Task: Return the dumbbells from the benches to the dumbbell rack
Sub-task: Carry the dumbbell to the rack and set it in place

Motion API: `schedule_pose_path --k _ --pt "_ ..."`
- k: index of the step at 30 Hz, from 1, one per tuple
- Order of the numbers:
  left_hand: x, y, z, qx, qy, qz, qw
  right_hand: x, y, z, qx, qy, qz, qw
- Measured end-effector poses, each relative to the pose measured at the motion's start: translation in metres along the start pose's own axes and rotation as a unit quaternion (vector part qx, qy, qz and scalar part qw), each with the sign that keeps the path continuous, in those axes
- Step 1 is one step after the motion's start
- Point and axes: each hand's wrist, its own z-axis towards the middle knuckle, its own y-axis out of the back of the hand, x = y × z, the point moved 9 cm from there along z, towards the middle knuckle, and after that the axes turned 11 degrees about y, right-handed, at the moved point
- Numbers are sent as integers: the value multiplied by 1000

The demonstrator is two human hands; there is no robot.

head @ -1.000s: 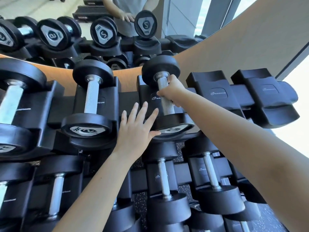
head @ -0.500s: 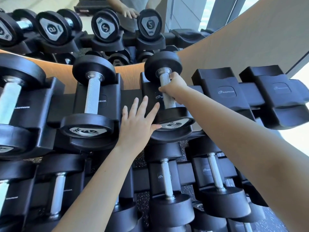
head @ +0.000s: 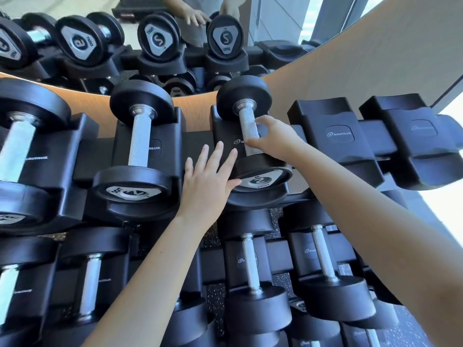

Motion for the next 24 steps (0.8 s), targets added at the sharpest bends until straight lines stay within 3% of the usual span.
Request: schedule_pose_path --k 5,12,17,24 --pt "-2 2 -7 17 24 -22 999 1 -1 -46 -51 46 85 994" --pt "-1 -8 -6 64 64 -71 993 -6 -11 -80 -83 161 70 981" --pt "-6 -3 -3 38 34 -73 996 -12 -4 -84 -162 173 102 966" --pt "-6 14 7 -6 2 -59 998 -16 -15 -80 -171 125 192 958"
